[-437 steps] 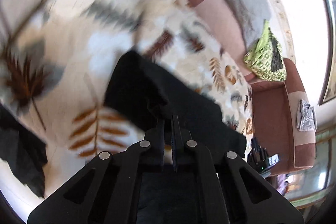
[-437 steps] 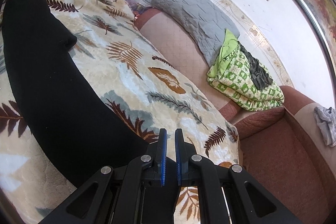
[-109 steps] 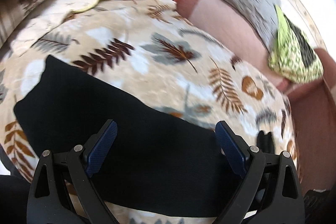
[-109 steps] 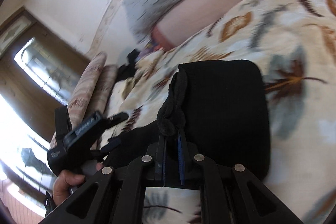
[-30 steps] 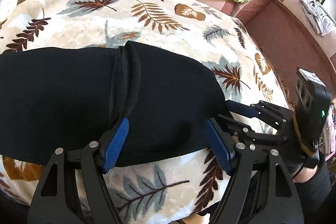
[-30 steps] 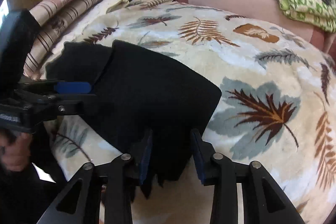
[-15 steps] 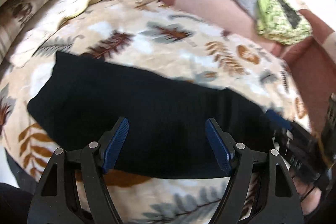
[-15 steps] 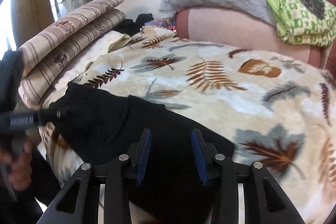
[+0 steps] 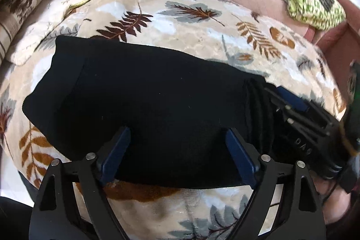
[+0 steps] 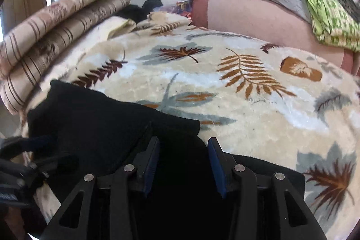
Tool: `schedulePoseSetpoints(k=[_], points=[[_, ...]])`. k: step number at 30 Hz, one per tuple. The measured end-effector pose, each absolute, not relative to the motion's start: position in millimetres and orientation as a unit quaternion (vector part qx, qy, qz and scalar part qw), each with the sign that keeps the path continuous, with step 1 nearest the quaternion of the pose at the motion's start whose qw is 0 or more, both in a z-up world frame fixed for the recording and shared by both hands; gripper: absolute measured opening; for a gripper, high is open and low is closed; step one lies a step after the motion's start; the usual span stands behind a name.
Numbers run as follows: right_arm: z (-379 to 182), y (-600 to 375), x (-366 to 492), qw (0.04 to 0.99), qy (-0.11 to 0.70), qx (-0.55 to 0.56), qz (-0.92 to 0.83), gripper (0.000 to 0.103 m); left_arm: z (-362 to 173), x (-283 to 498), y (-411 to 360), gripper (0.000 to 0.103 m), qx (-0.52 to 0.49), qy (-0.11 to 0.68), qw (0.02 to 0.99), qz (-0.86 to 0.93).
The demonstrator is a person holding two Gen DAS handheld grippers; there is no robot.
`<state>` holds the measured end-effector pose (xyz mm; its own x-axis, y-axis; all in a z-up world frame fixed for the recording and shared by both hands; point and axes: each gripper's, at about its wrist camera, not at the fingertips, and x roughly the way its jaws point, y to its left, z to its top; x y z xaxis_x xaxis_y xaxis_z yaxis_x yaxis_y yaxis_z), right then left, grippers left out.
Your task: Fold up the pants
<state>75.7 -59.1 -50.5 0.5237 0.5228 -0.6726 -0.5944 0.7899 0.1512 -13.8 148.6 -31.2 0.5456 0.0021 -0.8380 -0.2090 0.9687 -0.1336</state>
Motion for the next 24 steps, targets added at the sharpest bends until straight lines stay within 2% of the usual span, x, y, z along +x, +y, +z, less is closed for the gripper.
schedulePoseSetpoints(k=[2,7,12,24], points=[[-50.7,-57.9,75.9,0.872,0.367,-0.050,0.319,0.044,-33.1,-12.0,143.3,0.093,-0.097,0.477,0.871,0.063],[-48.1,-55.9,72.9,0.876,0.369,-0.060,0.305,0.049,-34.5,-11.8,144.0,0.094,-0.094,0.478,0.871,0.065],[-49.1,-59.7,70.2,0.881,0.357,-0.049,0.306,0.049,-34.4,-12.4,143.3,0.098,-0.099,0.473,0.873,0.065],[-50.5,-60.2,68.0,0.885,0.349,-0.051,0.304,0.049,-26.6,-17.3,145.8,0.099,-0.115,0.470,0.874,0.050]])
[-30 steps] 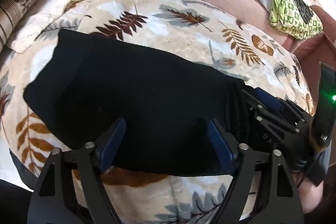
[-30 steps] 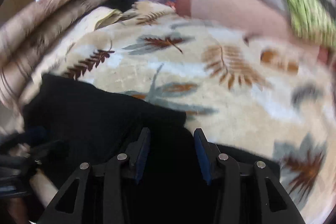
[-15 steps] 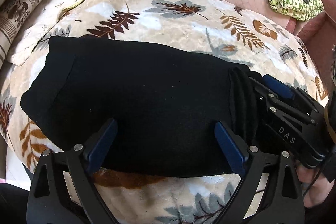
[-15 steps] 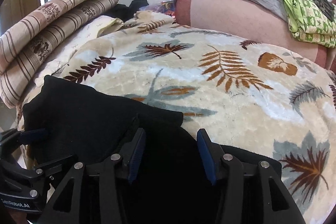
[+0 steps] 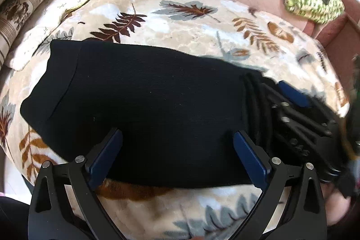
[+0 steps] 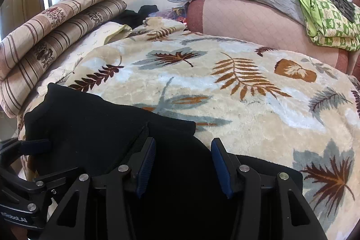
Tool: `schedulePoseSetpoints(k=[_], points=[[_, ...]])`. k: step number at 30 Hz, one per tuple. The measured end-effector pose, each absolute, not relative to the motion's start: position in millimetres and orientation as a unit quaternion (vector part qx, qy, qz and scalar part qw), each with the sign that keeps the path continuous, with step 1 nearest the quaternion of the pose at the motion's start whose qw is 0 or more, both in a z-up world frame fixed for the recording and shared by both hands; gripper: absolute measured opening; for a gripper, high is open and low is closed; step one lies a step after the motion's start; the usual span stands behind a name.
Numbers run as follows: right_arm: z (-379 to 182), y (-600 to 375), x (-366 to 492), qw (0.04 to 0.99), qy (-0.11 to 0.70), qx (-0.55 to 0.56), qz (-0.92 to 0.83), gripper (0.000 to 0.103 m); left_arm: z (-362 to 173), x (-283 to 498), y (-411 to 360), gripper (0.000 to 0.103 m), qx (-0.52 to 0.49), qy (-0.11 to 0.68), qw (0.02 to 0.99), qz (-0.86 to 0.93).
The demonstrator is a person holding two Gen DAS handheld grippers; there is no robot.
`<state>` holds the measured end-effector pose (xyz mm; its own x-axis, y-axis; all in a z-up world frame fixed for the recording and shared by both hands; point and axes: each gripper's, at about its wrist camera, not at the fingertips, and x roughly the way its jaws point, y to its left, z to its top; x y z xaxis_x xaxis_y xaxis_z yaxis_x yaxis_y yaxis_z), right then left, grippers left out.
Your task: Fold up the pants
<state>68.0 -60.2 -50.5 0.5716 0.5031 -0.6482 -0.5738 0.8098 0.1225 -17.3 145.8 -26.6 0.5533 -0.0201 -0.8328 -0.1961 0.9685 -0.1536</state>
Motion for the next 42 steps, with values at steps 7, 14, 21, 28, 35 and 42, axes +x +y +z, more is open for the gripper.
schedulePoseSetpoints(k=[7,14,21,28,35,42], points=[[-51,-61,67,0.887,0.345,-0.052,0.302,0.050,12,-86,197,0.099,-0.267,0.340,0.900,0.047],[-51,-60,67,0.887,0.345,-0.053,0.302,0.050,-29,-111,278,0.099,-0.479,0.300,0.821,0.073],[-51,-61,66,0.887,0.344,-0.052,0.302,0.050,-64,-84,310,0.098,-0.638,0.256,0.726,0.030],[-51,-61,66,0.887,0.344,-0.050,0.302,0.050,-60,-85,323,0.066,-0.656,0.224,0.720,0.020],[-51,-62,66,0.887,0.345,-0.048,0.303,0.050,-51,-74,317,0.064,-0.644,0.221,0.732,-0.006],[-50,-62,66,0.887,0.345,-0.048,0.303,0.050,-49,-66,309,0.064,-0.618,0.238,0.750,0.002]])
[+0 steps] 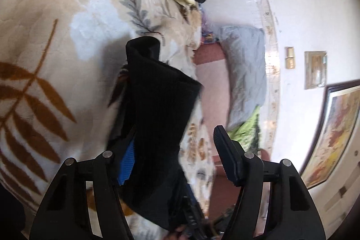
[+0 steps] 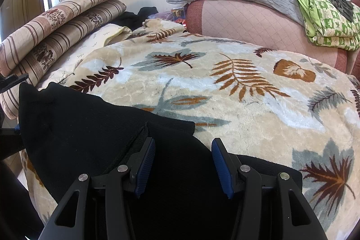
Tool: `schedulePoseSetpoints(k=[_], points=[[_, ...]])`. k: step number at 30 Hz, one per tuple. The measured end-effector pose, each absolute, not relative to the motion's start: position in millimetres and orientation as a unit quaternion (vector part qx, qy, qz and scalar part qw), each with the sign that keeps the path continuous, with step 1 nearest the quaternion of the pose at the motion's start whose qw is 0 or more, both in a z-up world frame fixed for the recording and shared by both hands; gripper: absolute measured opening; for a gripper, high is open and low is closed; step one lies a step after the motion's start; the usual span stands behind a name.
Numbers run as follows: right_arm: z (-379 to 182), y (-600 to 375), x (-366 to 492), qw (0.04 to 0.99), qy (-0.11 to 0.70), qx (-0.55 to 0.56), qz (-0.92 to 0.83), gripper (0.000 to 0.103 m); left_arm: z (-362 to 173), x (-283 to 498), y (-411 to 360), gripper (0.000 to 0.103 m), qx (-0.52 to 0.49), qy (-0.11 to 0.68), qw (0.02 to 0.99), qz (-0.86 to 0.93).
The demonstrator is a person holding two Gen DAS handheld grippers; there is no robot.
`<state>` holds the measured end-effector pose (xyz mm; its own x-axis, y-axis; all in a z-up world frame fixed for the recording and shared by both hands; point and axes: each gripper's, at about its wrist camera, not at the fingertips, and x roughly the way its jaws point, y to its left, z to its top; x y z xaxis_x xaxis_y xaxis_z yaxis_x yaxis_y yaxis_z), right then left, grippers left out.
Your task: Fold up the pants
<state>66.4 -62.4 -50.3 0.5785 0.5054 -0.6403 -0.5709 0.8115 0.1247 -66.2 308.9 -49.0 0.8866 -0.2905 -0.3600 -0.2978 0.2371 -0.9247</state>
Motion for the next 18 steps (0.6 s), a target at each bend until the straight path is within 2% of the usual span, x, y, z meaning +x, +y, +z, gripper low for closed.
schedulePoseSetpoints(k=[3,5,6,7,9,10,13,18], points=[[-50,-62,66,0.887,0.344,-0.048,0.303,0.050,-54,-70,309,0.064,-0.597,0.260,0.758,0.042],[-50,-62,66,0.887,0.344,-0.048,0.303,0.050,-55,-73,310,0.044,-0.578,0.272,0.766,0.071],[-50,-62,66,0.887,0.344,-0.048,0.303,0.050,-56,-74,311,0.040,-0.572,0.276,0.768,0.081],[-50,-62,66,0.887,0.344,-0.048,0.303,0.050,-57,-76,311,0.030,-0.568,0.277,0.770,0.089],[-50,-62,66,0.887,0.344,-0.048,0.303,0.050,-60,-78,312,0.024,-0.562,0.280,0.771,0.099],[-50,-62,66,0.887,0.344,-0.048,0.303,0.050,-60,-79,312,0.017,-0.559,0.280,0.773,0.102],[-50,-62,66,0.888,0.344,-0.048,0.303,0.050,-50,-77,303,0.012,-0.517,0.283,0.802,0.100],[-46,-66,69,0.884,0.349,-0.035,0.309,0.050,3,-70,237,0.012,-0.301,0.272,0.910,0.084]])
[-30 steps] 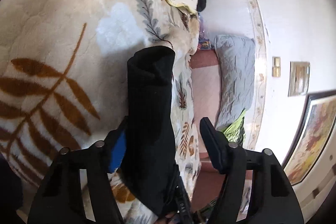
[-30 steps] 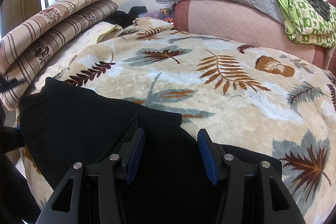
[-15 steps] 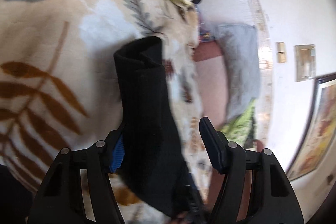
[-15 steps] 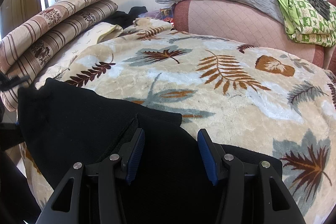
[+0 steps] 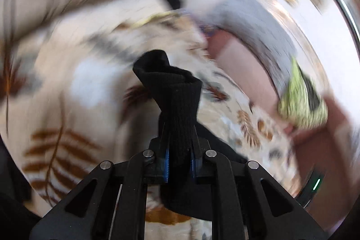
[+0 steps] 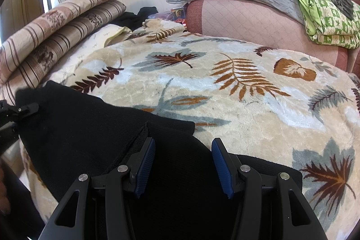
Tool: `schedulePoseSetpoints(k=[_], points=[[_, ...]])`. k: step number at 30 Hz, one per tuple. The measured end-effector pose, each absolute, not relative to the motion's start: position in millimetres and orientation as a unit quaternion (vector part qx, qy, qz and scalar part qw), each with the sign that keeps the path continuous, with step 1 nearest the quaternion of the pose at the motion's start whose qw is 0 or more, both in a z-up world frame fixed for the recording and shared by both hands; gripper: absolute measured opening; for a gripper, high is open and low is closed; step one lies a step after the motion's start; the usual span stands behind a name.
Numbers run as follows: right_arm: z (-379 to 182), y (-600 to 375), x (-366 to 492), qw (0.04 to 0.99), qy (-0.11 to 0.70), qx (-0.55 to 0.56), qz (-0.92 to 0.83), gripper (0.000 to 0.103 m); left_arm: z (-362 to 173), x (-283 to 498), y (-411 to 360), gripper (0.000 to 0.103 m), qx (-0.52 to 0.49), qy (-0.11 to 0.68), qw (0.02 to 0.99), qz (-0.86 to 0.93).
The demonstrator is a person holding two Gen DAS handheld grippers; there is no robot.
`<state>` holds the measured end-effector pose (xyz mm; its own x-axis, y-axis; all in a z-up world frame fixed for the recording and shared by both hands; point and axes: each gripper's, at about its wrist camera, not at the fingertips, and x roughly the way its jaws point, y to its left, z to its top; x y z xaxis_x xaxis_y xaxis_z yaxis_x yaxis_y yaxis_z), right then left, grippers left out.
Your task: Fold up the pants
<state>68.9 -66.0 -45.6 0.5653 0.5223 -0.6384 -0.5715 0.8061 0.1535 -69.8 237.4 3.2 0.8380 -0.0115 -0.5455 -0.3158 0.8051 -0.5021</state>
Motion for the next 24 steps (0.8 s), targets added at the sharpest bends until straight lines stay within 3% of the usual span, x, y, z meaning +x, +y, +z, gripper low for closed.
schedulePoseSetpoints(k=[4,10,11,13,19,23,24], points=[[-18,-92,88,0.835,0.391,0.098,0.375,0.050,23,-76,173,0.012,-0.136,0.243,0.958,0.064],[25,-102,111,0.654,0.422,0.304,0.549,0.052,26,-80,102,0.012,0.047,0.213,0.975,0.041],[30,-101,108,0.650,0.420,0.307,0.555,0.054,24,-83,94,0.012,0.074,0.207,0.975,0.040],[36,-99,100,0.658,0.410,0.301,0.555,0.069,21,-83,82,0.012,0.114,0.200,0.972,0.040],[35,-97,91,0.645,0.422,0.301,0.561,0.073,3,-93,32,0.012,0.276,0.160,0.947,0.039],[36,-100,93,0.687,0.445,0.237,0.523,0.072,-4,-104,11,0.012,0.331,0.141,0.933,0.017],[37,-101,94,0.701,0.451,0.216,0.509,0.056,-4,-105,9,0.012,0.328,0.143,0.934,0.013]])
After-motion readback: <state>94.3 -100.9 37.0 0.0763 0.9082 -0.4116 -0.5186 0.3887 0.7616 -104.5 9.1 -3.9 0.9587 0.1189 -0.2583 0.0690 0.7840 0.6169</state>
